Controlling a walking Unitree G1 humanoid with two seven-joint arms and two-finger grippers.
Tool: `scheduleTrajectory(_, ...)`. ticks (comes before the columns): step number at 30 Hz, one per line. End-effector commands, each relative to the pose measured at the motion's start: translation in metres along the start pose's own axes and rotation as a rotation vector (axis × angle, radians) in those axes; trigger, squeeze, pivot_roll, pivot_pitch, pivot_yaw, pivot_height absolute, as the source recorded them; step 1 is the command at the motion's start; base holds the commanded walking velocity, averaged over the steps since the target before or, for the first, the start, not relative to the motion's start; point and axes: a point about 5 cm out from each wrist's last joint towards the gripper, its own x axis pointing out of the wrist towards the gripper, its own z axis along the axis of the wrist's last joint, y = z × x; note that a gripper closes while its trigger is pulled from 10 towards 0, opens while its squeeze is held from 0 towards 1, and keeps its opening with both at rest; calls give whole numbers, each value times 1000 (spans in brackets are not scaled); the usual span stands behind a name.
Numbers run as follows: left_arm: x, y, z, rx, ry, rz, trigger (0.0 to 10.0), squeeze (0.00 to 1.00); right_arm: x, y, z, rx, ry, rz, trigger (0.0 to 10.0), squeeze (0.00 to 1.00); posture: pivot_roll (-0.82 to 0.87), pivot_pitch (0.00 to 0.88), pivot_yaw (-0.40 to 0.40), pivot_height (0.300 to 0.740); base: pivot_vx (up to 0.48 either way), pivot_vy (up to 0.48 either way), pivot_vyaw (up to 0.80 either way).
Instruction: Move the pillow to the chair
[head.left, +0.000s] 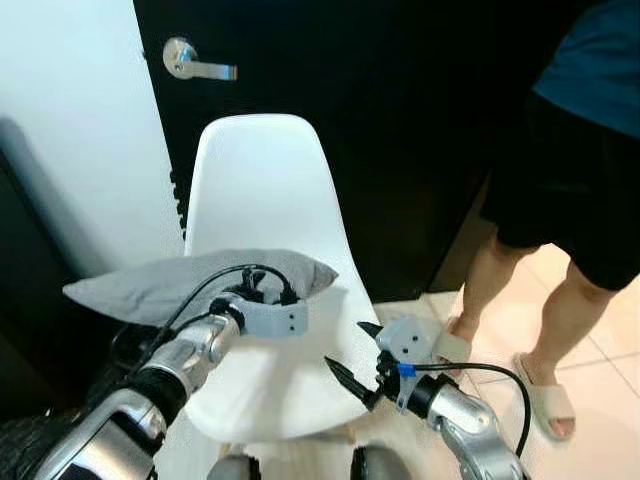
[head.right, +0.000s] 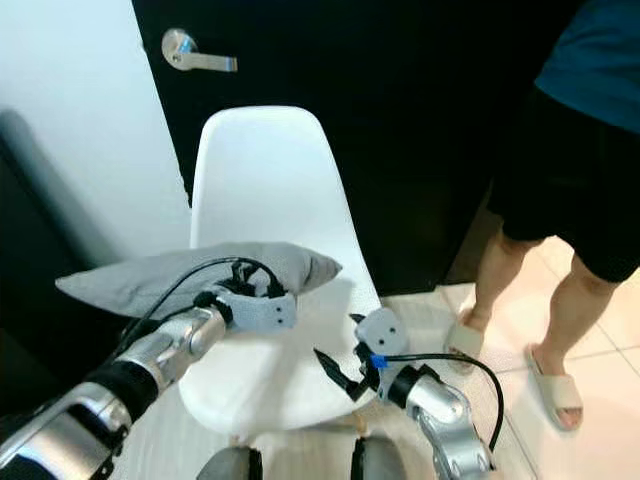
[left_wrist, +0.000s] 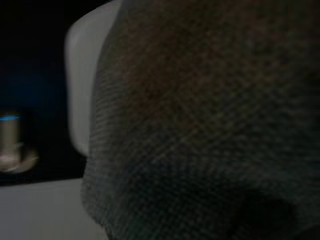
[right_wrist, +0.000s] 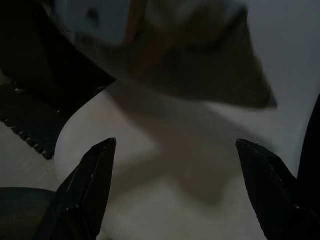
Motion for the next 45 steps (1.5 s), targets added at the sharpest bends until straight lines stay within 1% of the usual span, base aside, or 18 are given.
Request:
scheduleTrajectory(1, 3, 16, -6, 43, 13, 75, 10000, 0, 1, 0, 2, -12, 2, 3, 10000, 0, 46, 57, -40, 632, 0, 0, 0)
scheduleTrajectory(3, 6, 22, -5, 42, 2, 98, 10000, 0, 1, 0, 2, 1, -2, 5, 10000, 0, 49, 60, -41, 627, 0, 0, 0)
scheduleTrajectory(8, 9, 26, 0, 37, -19, 110, 10000, 0, 1, -1, 2, 2, 6, 2, 10000, 0, 50, 61, -37, 617, 0, 0, 0)
scheduleTrajectory(9, 14, 27, 13, 34, -65, 111, 10000, 0, 2, -1, 2, -2, 10, -10, 10000, 0, 52, 66, -35, 617, 0, 0, 0)
scheduleTrajectory(10, 15, 26, 18, 37, -81, 111, 10000, 0, 3, -1, 1, -4, 12, -16, 10000, 0, 52, 66, -35, 617, 0, 0, 0)
scheduleTrajectory(16, 24, 32, 33, 56, -125, 127, 10000, 0, 6, 1, 3, -5, 9, -22, 10000, 0, 51, 64, -28, 617, 0, 0, 0)
scheduleTrajectory(20, 28, 43, 55, 1, -244, 152, 10000, 0, 6, 0, 3, -5, 8, -33, 10000, 0, 53, 62, -22, 617, 0, 0, 0)
scheduleTrajectory(22, 28, 42, 63, 24, -294, 138, 10000, 0, 7, -1, 3, -7, 10, -39, 10000, 0, 53, 64, -21, 617, 0, 0, 0)
scheduleTrajectory(23, 28, 42, 63, 24, -294, 138, 10000, 0, 7, -1, 3, -7, 10, -39, 10000, 0, 53, 64, -21, 617, 0, 0, 0)
scheduleTrajectory(27, 28, 27, 72, 27, -325, 57, 10000, 0, 8, -3, 3, -10, 12, -59, 10000, 0, 53, 66, -20, 617, 0, 0, 0)
scheduleTrajectory(30, 29, 26, 79, 35, -350, 50, 10000, 0, 9, -3, 3, -9, 11, -61, 10000, 0, 51, 69, -17, 617, 0, 0, 0)
scheduleTrajectory(32, 30, 25, 80, 60, -341, 51, 10000, 0, 9, -3, 3, -10, 11, -61, 10000, 0, 51, 69, -17, 617, 0, 0, 0)
scheduleTrajectory(35, 30, 24, 74, 87, -313, 47, 10000, 0, 9, -3, 4, -11, 11, -62, 10000, 0, 48, 67, -14, 617, 0, 0, 0)
scheduleTrajectory(36, 30, 25, 63, 117, -266, 51, 10000, 0, 9, -3, 4, -12, 9, -65, 10000, 0, 45, 66, -12, 617, 0, 0, 0)
scheduleTrajectory(37, 30, 26, 58, 128, -246, 56, 10000, 0, 9, -3, 4, -12, 9, -67, 10000, 0, 45, 66, -12, 617, 0, 0, 0)
scheduleTrajectory(38, 30, 26, 58, 128, -246, 56, 10000, 0, 9, -3, 4, -12, 9, -67, 10000, 0, 45, 66, -12, 617, 0, 0, 0)
scheduleTrajectory(43, 32, 32, 39, 160, -139, 79, 10000, 0, 9, -2, 4, -15, 5, -71, 10000, 0, 44, 68, -8, 617, 0, 0, 0)
scheduleTrajectory(45, 31, 31, 33, 162, -101, 66, 10000, 0, 10, -1, 5, -15, 1, -70, 10000, 0, 44, 75, -1, 617, 0, 0, 0)
